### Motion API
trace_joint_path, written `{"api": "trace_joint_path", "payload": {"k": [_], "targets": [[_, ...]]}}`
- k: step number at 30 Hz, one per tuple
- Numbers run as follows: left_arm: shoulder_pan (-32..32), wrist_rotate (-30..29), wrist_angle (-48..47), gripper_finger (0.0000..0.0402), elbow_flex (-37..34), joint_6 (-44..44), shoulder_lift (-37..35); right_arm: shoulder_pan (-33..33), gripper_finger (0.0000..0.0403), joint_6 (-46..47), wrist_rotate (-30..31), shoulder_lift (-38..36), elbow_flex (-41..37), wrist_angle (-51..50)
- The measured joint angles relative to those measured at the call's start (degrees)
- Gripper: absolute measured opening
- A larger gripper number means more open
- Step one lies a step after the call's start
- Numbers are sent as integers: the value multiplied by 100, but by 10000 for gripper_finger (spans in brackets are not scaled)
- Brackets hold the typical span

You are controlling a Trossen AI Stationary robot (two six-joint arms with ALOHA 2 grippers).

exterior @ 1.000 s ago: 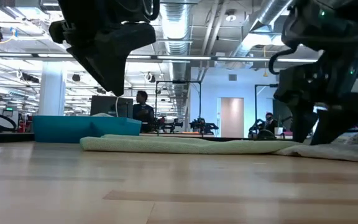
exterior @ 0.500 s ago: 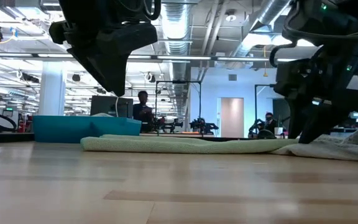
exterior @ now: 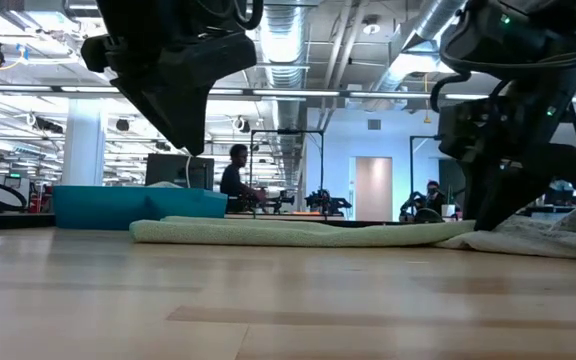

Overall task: Fold microfiber towels
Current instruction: Fold the green towel

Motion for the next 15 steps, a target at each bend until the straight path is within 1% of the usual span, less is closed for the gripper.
{"api": "trace_joint_path", "payload": {"k": [2,4,6,8,9,12,15], "targets": [[0,0,26,123,0,18,0,0,118,9,-12,0,0,-1],[0,0,65,123,0,99,0,0,98,9,-12,0,0,1],[0,1,103,123,0,115,0,0,66,9,-10,0,0,2],[0,0,96,123,0,116,0,2,25,-17,19,0,5,23],[0,0,99,123,0,116,0,2,15,-96,70,0,35,-2],[0,0,96,123,0,116,0,2,17,-363,427,0,286,-39],[0,0,96,123,0,116,0,-31,9,-730,595,-2,629,14]]}}
